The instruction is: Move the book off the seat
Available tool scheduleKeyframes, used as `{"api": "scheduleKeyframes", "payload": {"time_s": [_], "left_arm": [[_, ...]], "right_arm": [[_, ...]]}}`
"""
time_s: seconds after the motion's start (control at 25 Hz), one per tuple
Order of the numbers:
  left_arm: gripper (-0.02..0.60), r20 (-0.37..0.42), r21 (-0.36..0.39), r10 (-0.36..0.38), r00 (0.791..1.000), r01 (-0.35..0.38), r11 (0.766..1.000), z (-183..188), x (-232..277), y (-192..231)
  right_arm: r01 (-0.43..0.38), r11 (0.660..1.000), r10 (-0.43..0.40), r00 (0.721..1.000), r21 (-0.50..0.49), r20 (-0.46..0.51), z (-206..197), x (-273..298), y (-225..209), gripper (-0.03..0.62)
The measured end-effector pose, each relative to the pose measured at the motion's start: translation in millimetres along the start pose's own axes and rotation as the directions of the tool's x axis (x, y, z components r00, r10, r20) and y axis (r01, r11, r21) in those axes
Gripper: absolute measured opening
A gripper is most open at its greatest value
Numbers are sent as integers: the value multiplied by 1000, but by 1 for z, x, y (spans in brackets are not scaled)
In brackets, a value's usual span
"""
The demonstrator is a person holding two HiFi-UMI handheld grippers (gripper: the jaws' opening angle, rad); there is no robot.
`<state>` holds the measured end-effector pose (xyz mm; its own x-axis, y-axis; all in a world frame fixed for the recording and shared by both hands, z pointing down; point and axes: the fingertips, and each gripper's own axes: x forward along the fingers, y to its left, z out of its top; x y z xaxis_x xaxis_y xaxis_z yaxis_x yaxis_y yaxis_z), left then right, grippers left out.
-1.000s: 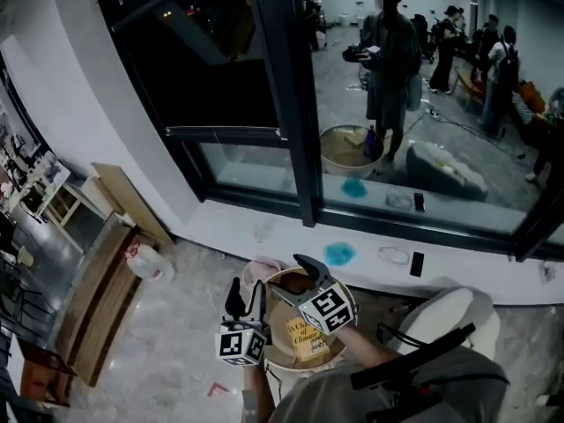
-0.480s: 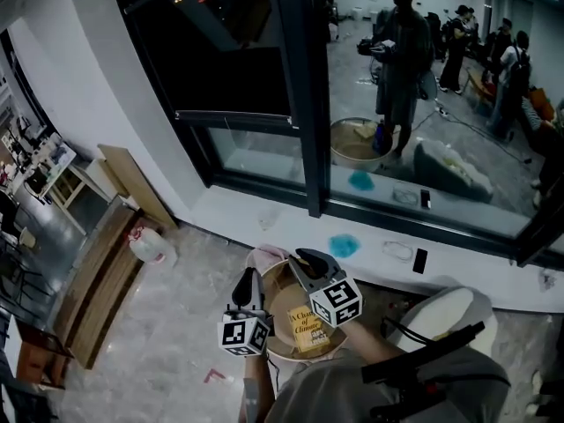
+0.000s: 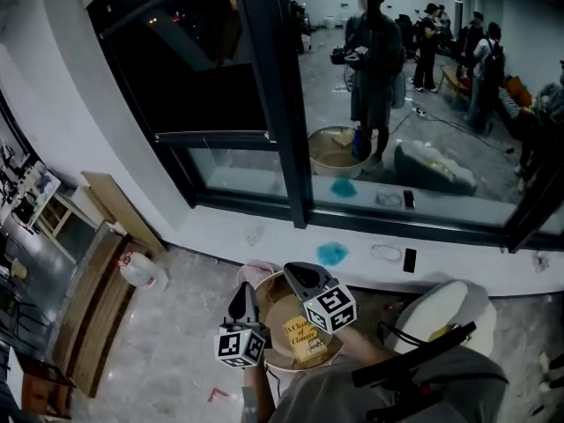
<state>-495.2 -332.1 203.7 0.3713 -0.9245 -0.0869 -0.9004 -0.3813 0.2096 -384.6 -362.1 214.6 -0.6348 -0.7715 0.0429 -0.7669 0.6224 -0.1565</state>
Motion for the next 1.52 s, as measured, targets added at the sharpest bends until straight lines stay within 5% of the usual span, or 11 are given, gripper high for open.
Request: {"api": "scheduleKeyframes", "payload": {"time_s": [0.76,1.0,1.32,1.52], "left_arm": [[12,-47,-126,-213,976,206,970,-36,4,-34],[12,-55,-185,-361,931,346,920,-54,20,-84],[12,-54,-239,-535,843,510,826,-87,27,-152],[12,-114,-245,-557,823,520,818,-90,6,-170]], "right_arm": [[159,987,-160,987,-22,-30,-11,-53,-14,15],[237,971,-237,971,-19,5,-7,-110,-25,15],[464,886,-463,885,-2,37,-11,-194,-62,15],[505,862,-506,857,31,100,1,-232,-54,15]]}}
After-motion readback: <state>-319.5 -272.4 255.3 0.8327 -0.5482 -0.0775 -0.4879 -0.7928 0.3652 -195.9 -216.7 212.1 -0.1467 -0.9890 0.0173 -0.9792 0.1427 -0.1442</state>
